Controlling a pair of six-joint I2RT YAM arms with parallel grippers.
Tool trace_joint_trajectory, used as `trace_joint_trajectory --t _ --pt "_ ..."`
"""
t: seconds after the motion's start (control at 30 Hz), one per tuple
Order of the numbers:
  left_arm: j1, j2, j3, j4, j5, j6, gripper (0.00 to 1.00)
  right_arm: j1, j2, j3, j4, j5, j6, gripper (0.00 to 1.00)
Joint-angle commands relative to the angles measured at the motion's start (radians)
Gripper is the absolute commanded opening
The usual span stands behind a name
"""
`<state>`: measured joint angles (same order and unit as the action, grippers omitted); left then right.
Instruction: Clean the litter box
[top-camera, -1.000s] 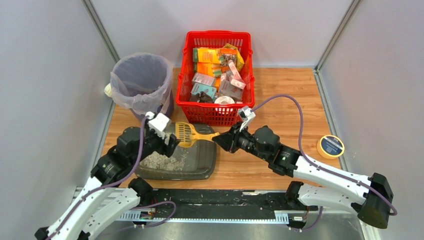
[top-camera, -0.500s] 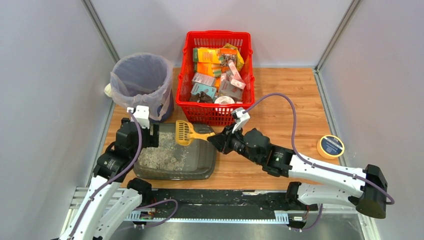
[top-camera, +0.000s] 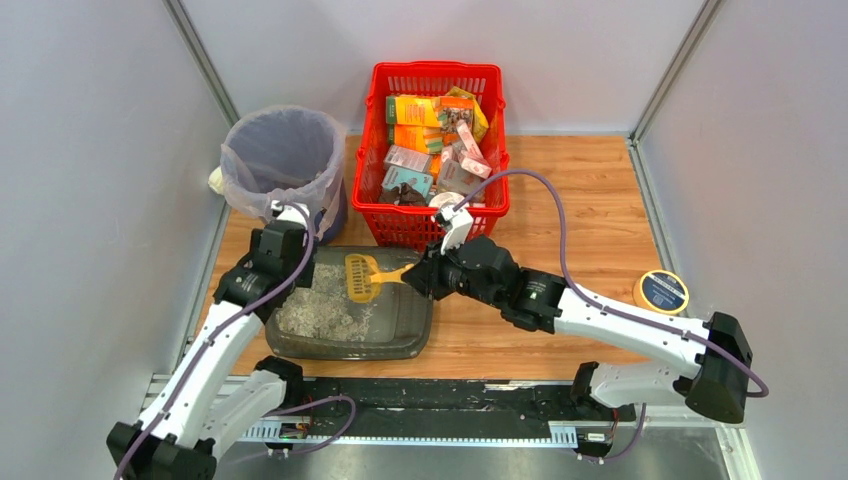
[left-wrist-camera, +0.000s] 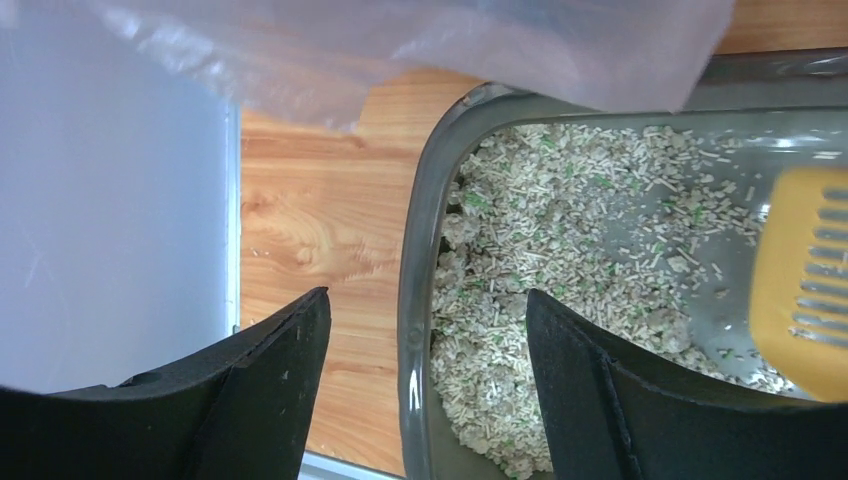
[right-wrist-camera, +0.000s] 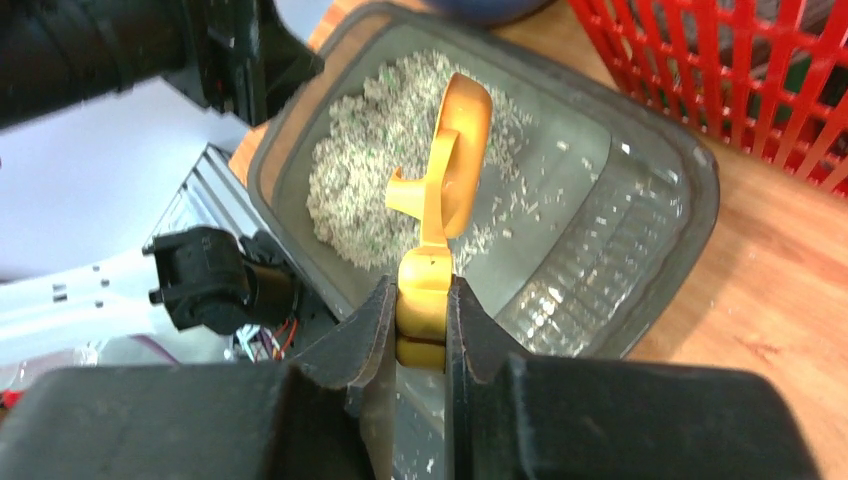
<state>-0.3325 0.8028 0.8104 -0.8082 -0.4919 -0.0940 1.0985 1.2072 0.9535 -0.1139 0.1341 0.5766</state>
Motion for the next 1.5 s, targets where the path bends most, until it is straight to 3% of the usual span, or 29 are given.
trace_joint_trajectory --t 0.0,0.33,0.37,0.47,0.63,0.83,0.97,1.13,1.33,1.47 --pt "0.038 0.1 0.065 -0.009 0.009 0.039 0.77 -0.006 -0.04 0.033 -0.104 -0.067 0.031 0.0" --pt "0.056 0.372 0.131 -0.045 -0.001 0.05 0.63 -0.094 0.026 0.004 -0.095 -0.097 0.063 0.0" --pt "0.056 0.387 0.136 -0.048 0.006 0.05 0.58 -0.095 0.034 0.002 -0.093 -0.093 0.065 0.0" --pt "0.056 0.446 0.151 -0.06 0.033 0.057 0.47 -0.095 0.06 -0.004 -0.095 -0.07 0.072 0.0" --pt "0.056 0.483 0.161 -0.06 0.177 0.059 0.41 -0.111 0.038 -0.036 -0.115 0.008 0.091 0.0" --pt "0.004 0.443 0.108 0.004 0.36 0.08 0.43 -0.13 0.012 -0.03 -0.273 0.206 0.032 0.0" --pt "-0.129 0.44 0.107 0.015 0.352 0.092 0.5 -0.153 -0.017 -0.053 -0.313 0.223 0.009 0.0" --pt "-0.186 0.415 0.113 0.027 0.377 0.088 0.57 -0.183 -0.044 -0.055 -0.371 0.24 0.008 0.0" --pt "-0.184 0.334 0.101 0.043 0.277 0.047 0.72 -0.193 -0.109 -0.082 -0.334 0.184 0.017 0.0" --pt "-0.18 0.345 0.111 -0.032 0.184 -0.036 0.72 -0.192 -0.13 -0.068 -0.303 0.09 0.035 0.0"
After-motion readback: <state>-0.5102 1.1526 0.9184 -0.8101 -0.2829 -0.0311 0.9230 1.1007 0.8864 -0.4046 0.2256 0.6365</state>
